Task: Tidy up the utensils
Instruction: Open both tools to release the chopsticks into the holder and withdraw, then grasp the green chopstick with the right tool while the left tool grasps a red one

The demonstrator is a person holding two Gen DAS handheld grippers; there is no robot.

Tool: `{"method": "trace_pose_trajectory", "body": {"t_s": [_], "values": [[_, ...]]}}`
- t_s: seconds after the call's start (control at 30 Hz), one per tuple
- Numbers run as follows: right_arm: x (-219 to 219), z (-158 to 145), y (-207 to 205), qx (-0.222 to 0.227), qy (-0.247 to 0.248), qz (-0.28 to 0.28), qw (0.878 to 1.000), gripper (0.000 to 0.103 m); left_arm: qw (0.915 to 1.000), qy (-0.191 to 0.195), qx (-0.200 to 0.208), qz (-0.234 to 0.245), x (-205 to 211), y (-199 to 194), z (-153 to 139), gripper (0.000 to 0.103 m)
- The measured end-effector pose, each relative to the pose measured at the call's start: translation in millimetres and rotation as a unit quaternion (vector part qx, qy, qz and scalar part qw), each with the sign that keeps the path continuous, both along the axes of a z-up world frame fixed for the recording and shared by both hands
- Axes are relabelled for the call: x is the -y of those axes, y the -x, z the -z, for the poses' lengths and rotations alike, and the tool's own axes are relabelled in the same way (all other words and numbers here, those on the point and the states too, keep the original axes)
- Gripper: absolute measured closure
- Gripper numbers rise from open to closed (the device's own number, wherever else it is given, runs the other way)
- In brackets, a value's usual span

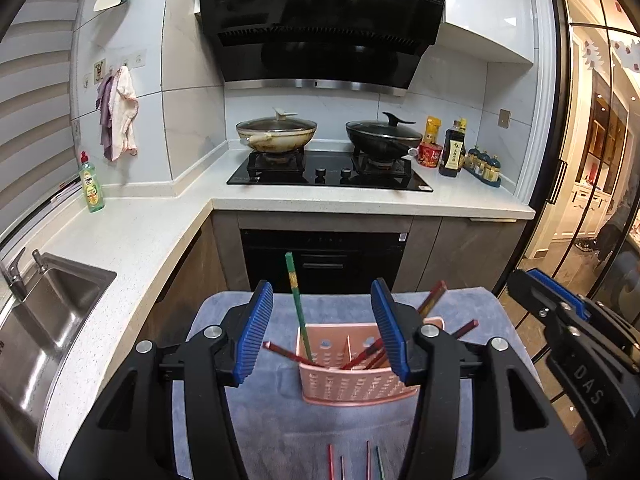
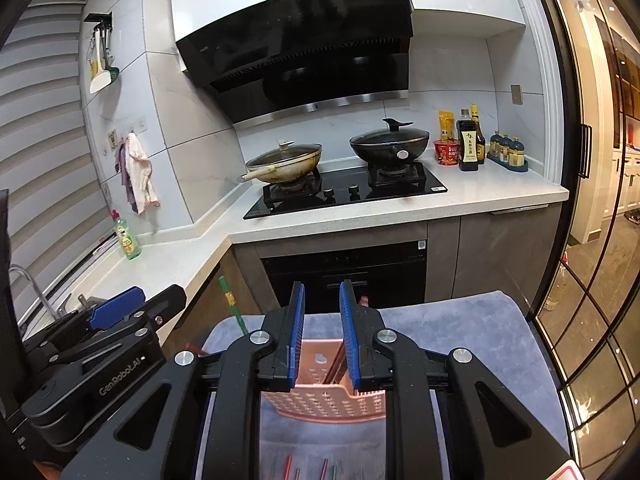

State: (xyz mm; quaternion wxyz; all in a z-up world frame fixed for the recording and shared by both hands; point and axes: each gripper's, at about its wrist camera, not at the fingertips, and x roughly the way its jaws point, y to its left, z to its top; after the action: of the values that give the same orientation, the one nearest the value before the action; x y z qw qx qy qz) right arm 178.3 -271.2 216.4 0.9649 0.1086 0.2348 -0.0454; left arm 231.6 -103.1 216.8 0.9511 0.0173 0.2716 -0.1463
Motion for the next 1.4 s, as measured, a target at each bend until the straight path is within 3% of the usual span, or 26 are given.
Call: {"method": "trace_pose_trajectory", "body": {"t_s": [0.17,0.37,0.63,0.77,1.07,1.4], "values": [[-2,2,34,-0.010,0.001,-0.010,1.000,0.085,0.9997,-0.015,-0.016,-0.009,-9,21,8,0.045],[-9,24,78,-0.044,0.007,-0.020,0.999,0.079,0.9985,-0.034,-0.044,-0.003,-20,57,30,0.043],[-22,87,134,-0.121,0.014,-0.028,0.992,0.079,0.9936,-0.048,-0.102,0.004,-33,102,85,0.040],[-30,121,156,-0.159,0.009,-0.038,0.986,0.079,0.9915,-0.065,-0.112,0.007,-34,124,107,0.040],[-52,185,178,-0.225,-0.009,-0.058,0.973,0.079,0.9852,-0.071,-0.155,0.011,-46,155,155,0.040],[-75,231,184,-0.263,-0.008,-0.075,0.962,0.079,0.9762,-0.077,-0.203,-0.002,-65,168,202,0.040]]}}
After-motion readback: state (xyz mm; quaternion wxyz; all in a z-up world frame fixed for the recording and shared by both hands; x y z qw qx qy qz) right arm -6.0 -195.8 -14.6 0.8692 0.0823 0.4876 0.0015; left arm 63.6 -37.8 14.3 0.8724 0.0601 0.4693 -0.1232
